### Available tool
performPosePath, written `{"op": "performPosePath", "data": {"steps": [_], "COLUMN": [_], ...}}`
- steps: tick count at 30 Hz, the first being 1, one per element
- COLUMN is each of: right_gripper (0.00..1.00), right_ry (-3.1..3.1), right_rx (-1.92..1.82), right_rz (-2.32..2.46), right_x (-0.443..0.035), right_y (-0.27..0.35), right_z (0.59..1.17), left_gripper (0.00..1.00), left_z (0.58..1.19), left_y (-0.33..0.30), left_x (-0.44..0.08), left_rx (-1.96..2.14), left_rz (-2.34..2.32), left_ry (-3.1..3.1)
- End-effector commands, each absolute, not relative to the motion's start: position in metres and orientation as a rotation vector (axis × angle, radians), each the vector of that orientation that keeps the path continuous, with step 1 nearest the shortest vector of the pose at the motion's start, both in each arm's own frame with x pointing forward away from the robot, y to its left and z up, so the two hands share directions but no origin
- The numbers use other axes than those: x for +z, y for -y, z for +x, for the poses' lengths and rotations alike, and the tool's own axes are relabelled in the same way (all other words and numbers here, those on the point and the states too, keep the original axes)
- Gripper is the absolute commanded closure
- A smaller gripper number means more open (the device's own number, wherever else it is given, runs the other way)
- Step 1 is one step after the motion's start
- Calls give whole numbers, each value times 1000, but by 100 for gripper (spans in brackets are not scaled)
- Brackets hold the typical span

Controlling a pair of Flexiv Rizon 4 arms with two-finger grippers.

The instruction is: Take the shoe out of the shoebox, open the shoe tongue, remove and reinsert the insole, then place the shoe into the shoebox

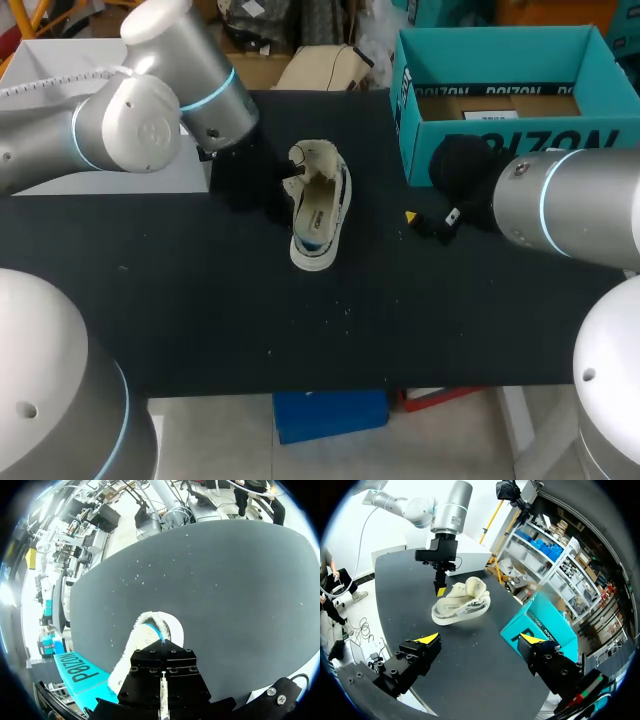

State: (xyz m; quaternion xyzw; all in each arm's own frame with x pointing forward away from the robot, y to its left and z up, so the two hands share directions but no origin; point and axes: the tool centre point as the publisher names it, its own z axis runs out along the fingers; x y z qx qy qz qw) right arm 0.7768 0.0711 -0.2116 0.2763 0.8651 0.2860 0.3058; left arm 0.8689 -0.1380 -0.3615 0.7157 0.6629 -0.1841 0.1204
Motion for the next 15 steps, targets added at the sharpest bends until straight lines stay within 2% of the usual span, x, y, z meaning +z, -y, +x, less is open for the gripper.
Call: {"op": "performPosePath", "data": {"steps": [1,15], "right_gripper": [0,0], "right_ry": [-2288,-2288], "right_rx": [758,758], "right_rz": [732,732], "right_x": [-213,-213], "right_y": [-71,-71], "right_z": [776,776], "left_gripper": [100,100], "left_z": [875,875], "left_y": [146,157], "left_x": [-370,-388], "left_rx": [-529,-508], "left_rz": [2091,2142], "left_ry": [-1942,-1966]}}
